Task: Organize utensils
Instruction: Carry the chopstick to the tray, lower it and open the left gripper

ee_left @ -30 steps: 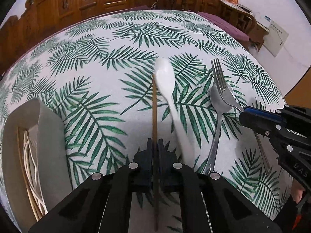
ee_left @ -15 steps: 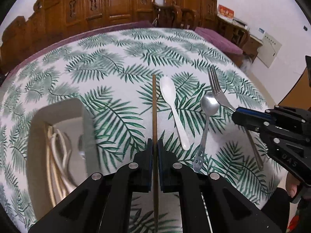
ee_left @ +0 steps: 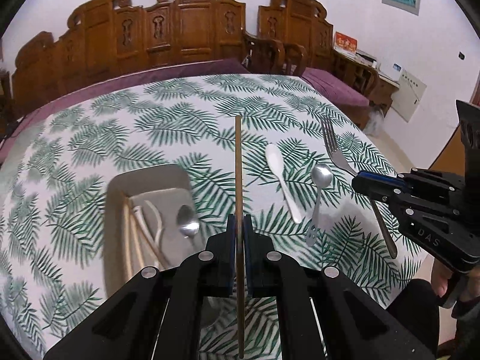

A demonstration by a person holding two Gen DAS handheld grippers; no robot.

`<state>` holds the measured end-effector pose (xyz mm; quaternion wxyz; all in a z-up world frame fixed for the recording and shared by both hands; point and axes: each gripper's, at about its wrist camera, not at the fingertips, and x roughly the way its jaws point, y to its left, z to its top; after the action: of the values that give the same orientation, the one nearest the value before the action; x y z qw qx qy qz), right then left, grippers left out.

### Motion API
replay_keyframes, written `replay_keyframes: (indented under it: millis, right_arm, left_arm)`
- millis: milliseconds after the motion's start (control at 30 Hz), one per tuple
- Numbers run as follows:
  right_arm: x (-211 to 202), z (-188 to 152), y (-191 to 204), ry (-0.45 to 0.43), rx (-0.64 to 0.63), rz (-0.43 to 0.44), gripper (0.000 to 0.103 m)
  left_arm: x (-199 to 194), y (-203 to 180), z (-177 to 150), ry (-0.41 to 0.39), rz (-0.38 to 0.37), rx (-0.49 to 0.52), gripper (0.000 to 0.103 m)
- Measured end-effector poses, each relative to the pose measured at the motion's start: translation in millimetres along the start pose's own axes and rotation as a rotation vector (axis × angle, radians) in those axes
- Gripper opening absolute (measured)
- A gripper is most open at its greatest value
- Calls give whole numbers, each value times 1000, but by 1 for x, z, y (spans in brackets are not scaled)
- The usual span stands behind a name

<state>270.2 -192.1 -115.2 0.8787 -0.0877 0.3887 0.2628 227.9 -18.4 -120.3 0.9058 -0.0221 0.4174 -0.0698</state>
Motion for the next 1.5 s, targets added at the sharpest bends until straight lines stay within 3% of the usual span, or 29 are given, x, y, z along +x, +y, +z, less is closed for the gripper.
replay_keyframes:
  millis: [467,1100,1500]
  right_arm:
    - [1,9,41,-22,-25,33,8]
    - [23,6,55,1,-27,72,8]
    - [25,5,57,8,-27,73,8]
  left_arm:
    - [-24,58,-11,-18,56,-55,4]
    - [42,94,-25,87,98,-74,4]
    - [54,100,-32,118,109,-96,4]
